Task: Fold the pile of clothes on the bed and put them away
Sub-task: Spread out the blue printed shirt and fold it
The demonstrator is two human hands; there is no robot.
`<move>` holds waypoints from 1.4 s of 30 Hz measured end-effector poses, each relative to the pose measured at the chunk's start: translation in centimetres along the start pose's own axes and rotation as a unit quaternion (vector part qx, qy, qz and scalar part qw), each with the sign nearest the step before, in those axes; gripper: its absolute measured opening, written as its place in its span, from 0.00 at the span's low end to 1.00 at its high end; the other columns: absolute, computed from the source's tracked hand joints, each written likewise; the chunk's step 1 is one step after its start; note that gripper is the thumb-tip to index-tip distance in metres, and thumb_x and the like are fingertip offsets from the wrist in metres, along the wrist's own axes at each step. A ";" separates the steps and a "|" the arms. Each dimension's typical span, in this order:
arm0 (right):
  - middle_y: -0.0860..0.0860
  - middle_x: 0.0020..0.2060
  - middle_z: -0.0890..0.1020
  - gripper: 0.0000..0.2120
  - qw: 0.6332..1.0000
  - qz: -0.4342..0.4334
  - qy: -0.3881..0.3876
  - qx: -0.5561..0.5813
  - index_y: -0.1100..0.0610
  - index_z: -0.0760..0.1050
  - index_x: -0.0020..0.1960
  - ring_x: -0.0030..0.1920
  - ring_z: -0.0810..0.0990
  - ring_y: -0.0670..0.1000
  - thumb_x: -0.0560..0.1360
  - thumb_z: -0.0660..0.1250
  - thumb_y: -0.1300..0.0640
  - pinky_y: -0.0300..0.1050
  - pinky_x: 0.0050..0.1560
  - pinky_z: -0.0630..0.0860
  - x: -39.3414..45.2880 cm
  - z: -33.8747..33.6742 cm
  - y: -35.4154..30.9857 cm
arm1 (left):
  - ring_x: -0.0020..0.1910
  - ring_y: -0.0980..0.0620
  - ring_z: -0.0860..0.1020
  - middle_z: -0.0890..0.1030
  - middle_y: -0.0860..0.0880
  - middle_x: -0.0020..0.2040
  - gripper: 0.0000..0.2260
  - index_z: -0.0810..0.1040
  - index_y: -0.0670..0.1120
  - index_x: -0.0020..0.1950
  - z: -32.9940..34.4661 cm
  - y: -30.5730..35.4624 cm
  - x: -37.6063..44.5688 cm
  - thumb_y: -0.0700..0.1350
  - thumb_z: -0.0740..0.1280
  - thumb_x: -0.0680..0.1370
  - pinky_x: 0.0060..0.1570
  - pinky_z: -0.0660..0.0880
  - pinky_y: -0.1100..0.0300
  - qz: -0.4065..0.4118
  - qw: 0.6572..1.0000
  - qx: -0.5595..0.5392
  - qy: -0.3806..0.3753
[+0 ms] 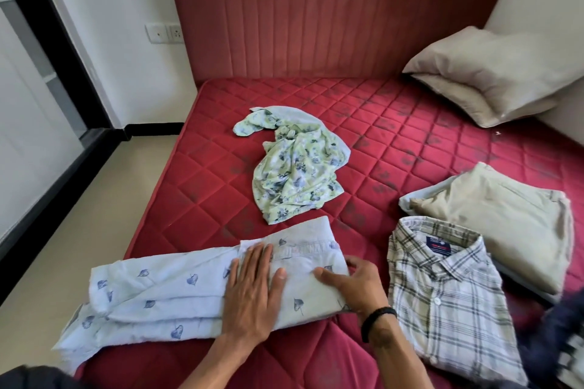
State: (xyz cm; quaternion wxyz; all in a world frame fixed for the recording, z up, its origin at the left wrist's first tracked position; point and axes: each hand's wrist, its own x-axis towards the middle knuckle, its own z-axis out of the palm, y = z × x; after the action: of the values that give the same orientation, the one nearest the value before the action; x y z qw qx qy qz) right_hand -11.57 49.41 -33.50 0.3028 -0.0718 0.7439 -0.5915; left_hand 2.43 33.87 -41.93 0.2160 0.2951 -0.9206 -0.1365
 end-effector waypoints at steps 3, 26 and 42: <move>0.57 0.42 0.88 0.15 0.999 -0.034 0.022 0.017 0.62 0.83 0.50 0.42 0.89 0.57 0.66 0.83 0.65 0.51 0.41 0.85 -1.3 -2.9 -0.6 | 0.81 0.54 0.61 0.65 0.52 0.81 0.29 0.64 0.48 0.82 1.2 3.5 -0.3 0.61 0.43 0.87 0.78 0.56 0.46 0.009 0.999 -0.038 -0.002; 0.37 0.54 0.85 0.24 0.921 -0.233 -0.240 -0.200 0.45 0.83 0.59 0.55 0.84 0.40 0.67 0.80 0.36 0.45 0.59 0.79 -11.3 4.4 -5.4 | 0.69 0.35 0.76 0.76 0.36 0.71 0.42 0.77 0.42 0.73 -14.5 3.7 -0.3 0.75 0.52 0.78 0.70 0.72 0.40 -0.334 0.469 -0.791 -0.209; 0.48 0.84 0.54 0.33 0.736 -0.341 -0.087 -0.578 0.41 0.47 0.84 0.83 0.51 0.54 0.82 0.40 0.30 0.63 0.81 0.44 -4.3 16.7 3.5 | 0.62 0.51 0.82 0.86 0.53 0.57 0.38 0.83 0.50 0.65 -16.9 -10.4 -3.0 0.77 0.51 0.77 0.61 0.77 0.58 -0.315 0.778 -0.544 -0.016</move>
State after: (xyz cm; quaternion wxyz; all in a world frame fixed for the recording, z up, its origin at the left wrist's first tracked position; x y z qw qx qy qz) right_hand 1.74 38.43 -37.17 0.0445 -0.5327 0.8389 -0.1026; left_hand 17.72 25.34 -32.17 0.2710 0.4002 -0.5521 -0.6794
